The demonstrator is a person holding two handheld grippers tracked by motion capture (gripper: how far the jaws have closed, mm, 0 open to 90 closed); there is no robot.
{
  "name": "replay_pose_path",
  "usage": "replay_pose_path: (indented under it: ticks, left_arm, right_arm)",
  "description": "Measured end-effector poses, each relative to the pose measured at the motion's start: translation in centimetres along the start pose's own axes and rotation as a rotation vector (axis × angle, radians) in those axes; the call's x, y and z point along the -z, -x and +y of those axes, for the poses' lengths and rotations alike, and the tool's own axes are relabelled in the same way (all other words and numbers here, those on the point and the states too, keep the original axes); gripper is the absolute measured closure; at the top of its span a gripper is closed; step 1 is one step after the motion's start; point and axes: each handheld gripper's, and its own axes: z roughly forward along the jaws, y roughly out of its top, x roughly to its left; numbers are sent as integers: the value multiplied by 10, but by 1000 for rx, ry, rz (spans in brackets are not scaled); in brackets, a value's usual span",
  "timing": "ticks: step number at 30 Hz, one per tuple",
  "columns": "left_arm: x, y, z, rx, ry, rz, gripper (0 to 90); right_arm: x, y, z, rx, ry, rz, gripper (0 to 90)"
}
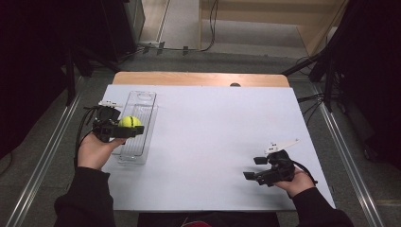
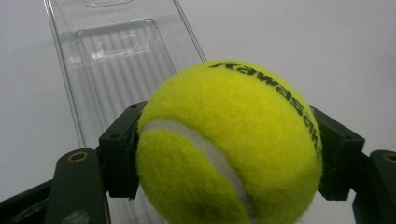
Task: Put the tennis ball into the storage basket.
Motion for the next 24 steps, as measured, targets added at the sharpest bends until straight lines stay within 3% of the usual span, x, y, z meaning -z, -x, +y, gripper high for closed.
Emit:
replay_pose_path:
  ticks: [24]
  left_arm:
    - [-22,-10,-9,40,-34,20,260]
  right_arm:
    - [0,0,0,0,-1,-1,185]
